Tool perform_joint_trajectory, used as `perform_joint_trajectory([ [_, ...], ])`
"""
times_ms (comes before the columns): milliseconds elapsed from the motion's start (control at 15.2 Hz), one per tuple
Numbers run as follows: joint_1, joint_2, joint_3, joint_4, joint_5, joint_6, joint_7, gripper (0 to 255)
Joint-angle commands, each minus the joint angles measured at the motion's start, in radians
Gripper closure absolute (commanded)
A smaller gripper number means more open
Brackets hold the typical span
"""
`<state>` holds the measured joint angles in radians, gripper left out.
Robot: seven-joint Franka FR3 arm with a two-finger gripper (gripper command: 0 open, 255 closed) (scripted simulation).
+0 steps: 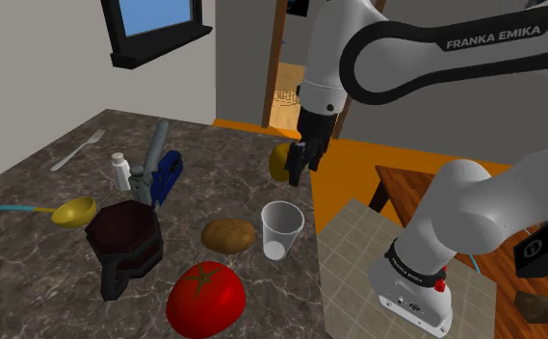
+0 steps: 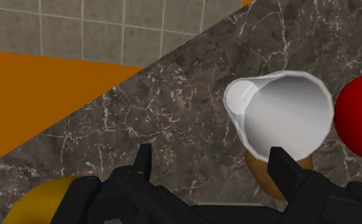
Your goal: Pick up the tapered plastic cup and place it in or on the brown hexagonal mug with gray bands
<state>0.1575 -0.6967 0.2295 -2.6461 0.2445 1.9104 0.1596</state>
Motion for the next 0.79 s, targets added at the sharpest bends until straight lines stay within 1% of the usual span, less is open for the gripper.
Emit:
perform_joint_trajectory([
  [0, 0.024, 0.029, 0.026, -0.030, 0.041, 0.057, 0.016, 0],
  [198, 0.057, 0.086, 0.062, -0.058, 0.096, 0.139, 0.033, 0],
  [726, 0.070, 0.145, 0.091, -0.124, 0.127, 0.264, 0.026, 0],
])
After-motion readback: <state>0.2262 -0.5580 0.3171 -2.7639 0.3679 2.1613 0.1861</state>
